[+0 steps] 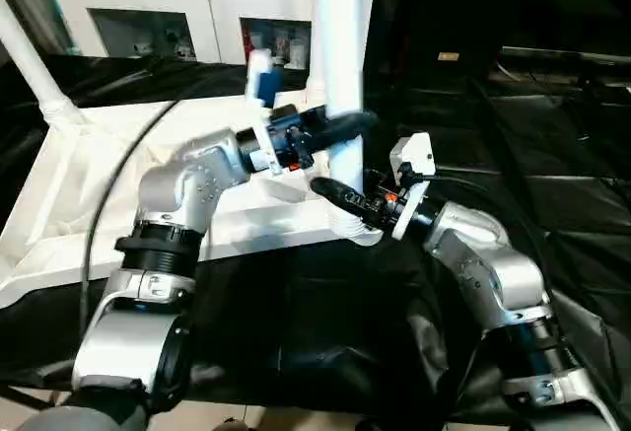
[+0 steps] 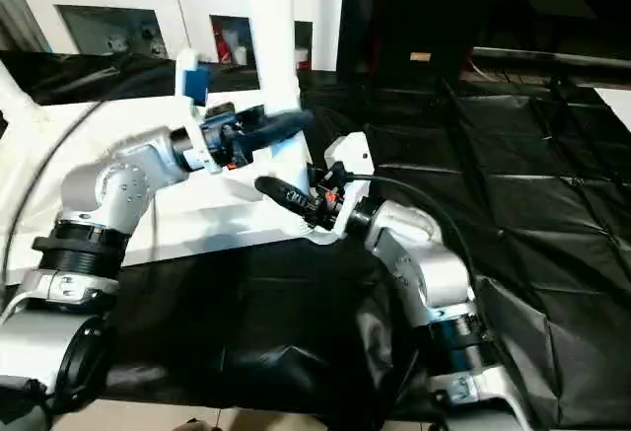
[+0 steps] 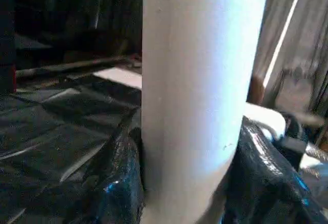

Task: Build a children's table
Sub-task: Insert table leg to table base

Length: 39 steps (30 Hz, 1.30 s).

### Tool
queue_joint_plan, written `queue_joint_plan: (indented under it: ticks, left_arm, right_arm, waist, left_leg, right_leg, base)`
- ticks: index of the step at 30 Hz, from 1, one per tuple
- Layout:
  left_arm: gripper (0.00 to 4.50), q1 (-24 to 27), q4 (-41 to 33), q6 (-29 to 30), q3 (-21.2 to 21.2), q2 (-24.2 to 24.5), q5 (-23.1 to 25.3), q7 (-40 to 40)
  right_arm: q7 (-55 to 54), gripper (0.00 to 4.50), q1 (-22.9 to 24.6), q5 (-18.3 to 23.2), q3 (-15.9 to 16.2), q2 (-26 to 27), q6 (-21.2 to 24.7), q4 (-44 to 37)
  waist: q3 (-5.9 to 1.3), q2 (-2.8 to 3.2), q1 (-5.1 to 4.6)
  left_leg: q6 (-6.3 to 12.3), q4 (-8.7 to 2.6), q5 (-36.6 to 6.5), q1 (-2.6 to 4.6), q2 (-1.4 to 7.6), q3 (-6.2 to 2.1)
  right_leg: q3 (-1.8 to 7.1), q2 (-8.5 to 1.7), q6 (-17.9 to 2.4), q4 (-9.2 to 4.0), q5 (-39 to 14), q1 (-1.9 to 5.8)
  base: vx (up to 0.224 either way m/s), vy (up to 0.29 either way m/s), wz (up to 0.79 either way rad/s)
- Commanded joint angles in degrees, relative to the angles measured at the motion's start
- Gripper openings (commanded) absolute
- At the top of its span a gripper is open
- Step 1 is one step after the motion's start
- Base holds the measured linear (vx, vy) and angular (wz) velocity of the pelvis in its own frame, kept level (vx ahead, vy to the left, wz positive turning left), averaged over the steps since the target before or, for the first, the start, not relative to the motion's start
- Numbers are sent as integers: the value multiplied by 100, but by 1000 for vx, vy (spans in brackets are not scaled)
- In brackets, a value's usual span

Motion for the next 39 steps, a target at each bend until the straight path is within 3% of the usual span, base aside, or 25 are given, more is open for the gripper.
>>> queue_joint_plan:
  ticks: [1, 8, 21, 23, 30, 39]
  left_arm:
    - [190, 16, -224, -161, -169, 57, 142, -178]
    - [188, 109, -344, -205, -322, 114, 182, -268]
    - [188, 174, -394, -221, -424, 185, 176, -390]
    - [188, 176, -371, -243, -432, 190, 181, -392]
    - [188, 178, -345, -252, -458, 215, 196, -446]
    - [188, 191, -372, -236, -496, 231, 184, -471]
  right_arm:
    - [-209, 298, -138, -271, 38, -226, 334, -24]
    - [2, 305, -207, -124, 138, -377, 887, -243]
    - [-238, 305, -255, -159, 140, -295, 1123, -314]
    - [-214, 334, -256, -1, 49, -274, 1294, -360]
    - [-197, 362, -255, -93, 109, -321, 1175, -399]
    - [-142, 362, -349, 192, -31, -239, 1328, -449]
  waist:
    - [-439, -11, 2]
    - [-449, -12, 12]
    - [-454, 4, 14]
    - [-455, 8, 18]
    - [-454, 15, 21]
    - [-462, 17, 22]
  left_leg:
    - [202, -331, -688, 16, -20, 51]
    - [198, -318, -679, 12, -10, 52]
    - [144, -309, -697, 17, -22, 54]
    - [140, -310, -689, 19, -23, 53]
    - [129, -307, -713, 19, -23, 55]
    - [142, -304, -669, 17, -22, 51]
  right_leg:
    - [126, -231, -1296, -344, -575, 487]
    - [135, -244, -1299, -324, -578, 482]
    - [132, -239, -1291, -320, -592, 470]
    - [134, -238, -1296, -319, -572, 475]
    - [133, -238, -1316, -319, -539, 476]
    - [130, -236, -1350, -300, -431, 484]
  base:
    - [0, 0, 0]
    - [0, 0, 0]
    - [0, 0, 0]
    - [0, 0, 0]
    - [0, 0, 0]
    - [0, 0, 0]
